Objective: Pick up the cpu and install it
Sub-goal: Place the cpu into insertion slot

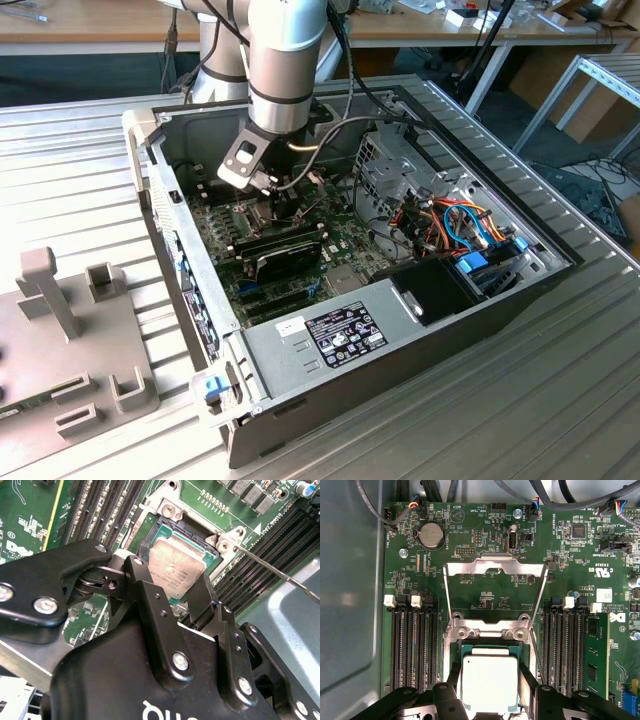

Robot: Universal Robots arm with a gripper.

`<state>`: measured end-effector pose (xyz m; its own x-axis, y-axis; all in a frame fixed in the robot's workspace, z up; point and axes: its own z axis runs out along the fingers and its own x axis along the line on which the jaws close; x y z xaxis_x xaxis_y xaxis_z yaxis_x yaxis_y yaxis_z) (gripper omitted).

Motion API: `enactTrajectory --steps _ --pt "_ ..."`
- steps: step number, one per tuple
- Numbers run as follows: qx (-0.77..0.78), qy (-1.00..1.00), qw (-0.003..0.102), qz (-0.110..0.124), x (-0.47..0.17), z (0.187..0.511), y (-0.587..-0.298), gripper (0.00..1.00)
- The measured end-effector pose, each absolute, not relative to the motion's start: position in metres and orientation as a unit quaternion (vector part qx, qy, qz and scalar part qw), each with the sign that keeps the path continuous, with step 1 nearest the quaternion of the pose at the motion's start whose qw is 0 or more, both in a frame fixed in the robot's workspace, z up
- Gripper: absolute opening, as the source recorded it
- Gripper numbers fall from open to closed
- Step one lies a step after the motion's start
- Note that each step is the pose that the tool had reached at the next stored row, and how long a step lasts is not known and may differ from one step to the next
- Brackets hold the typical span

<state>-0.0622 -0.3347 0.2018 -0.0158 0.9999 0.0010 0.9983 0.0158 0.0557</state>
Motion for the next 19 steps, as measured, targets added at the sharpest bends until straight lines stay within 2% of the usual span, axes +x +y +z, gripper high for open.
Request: enactTrajectory --steps 19 --pt "0.701 0.712 0.019 0.02 -0.0615 0.1978 -0.3347 0.55"
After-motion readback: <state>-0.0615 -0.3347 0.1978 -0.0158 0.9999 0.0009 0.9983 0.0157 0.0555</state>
